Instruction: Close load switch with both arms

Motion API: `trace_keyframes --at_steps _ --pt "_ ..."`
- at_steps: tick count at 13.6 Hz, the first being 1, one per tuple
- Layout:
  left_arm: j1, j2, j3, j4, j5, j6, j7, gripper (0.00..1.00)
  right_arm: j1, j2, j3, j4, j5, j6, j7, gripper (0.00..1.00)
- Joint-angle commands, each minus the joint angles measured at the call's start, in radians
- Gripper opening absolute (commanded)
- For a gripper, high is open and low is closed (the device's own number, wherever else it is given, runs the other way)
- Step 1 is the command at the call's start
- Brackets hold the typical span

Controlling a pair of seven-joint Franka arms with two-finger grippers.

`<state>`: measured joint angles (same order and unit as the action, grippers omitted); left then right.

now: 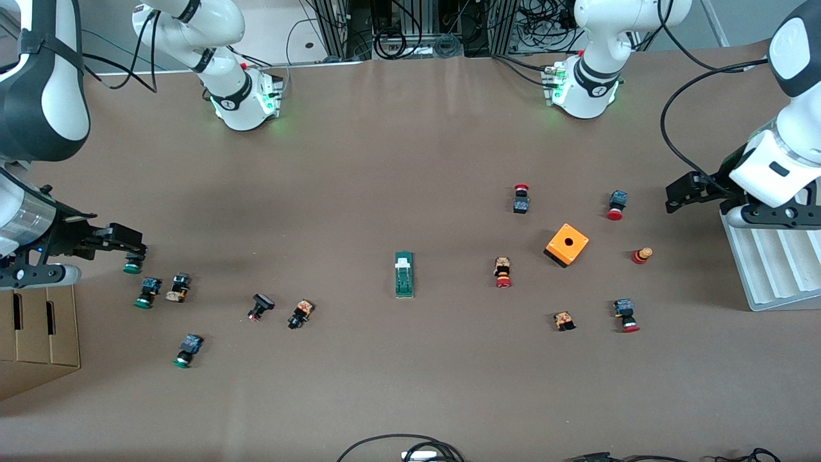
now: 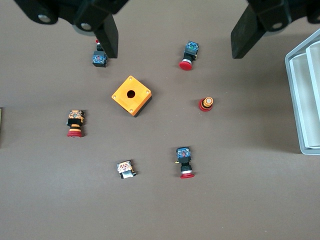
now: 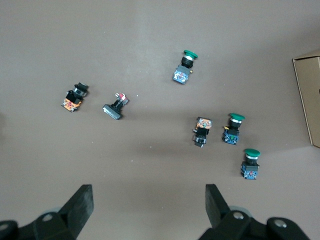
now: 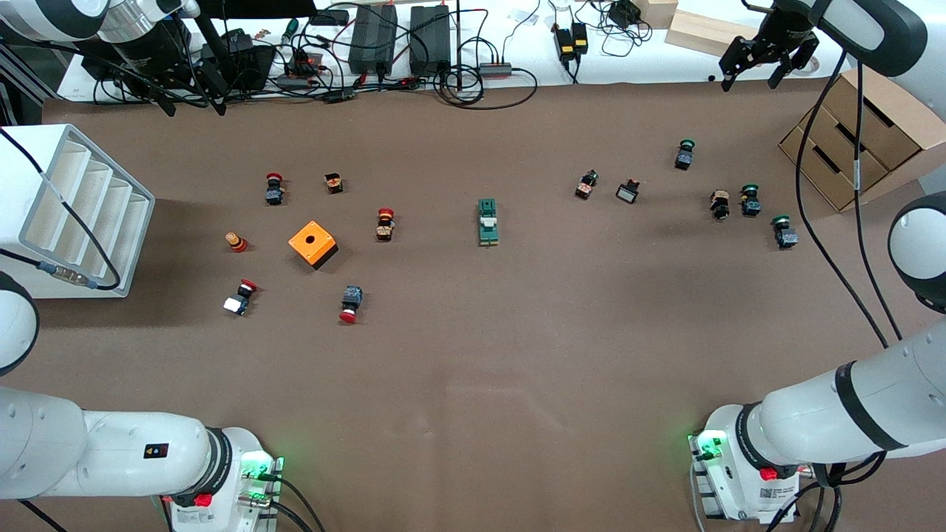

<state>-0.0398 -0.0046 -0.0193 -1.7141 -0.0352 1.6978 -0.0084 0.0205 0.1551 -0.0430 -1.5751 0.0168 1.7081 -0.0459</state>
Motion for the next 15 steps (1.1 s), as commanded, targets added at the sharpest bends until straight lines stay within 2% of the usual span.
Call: trace_keyframes --at_steps 1,3,8,11,13,15 --pt "-0.009 0.003 -0.002 0.010 -0.012 -0.021 0.007 1.00 0.006 0.038 0.006 0.006 -0.011 0.037 -0.003 1.00" --pt "-0.018 0.034 -0.024 0.019 -0.008 -0.023 -0.012 1.00 0.028 0.067 0.009 0.007 -0.009 0.065 0.010 1.00" --pt "-0.034 0.034 -0.051 0.008 -0.031 -0.030 -0.036 1.00 0.068 0.110 0.008 0.030 -0.046 0.093 -0.002 1.00" --pt "-0.046 0.032 -0.085 0.007 -0.032 -0.030 -0.158 1.00 0.062 0.116 0.005 0.027 -0.035 0.103 -0.243 1.00" --pt "-0.046 0.029 -0.129 0.005 -0.031 -0.026 -0.215 1.00 0.062 0.123 0.006 0.027 -0.005 0.131 -0.246 1.00" --pt "-0.046 0.031 -0.177 0.005 -0.032 -0.017 -0.293 1.00 0.061 0.133 0.008 0.027 0.082 0.162 -0.258 1.00"
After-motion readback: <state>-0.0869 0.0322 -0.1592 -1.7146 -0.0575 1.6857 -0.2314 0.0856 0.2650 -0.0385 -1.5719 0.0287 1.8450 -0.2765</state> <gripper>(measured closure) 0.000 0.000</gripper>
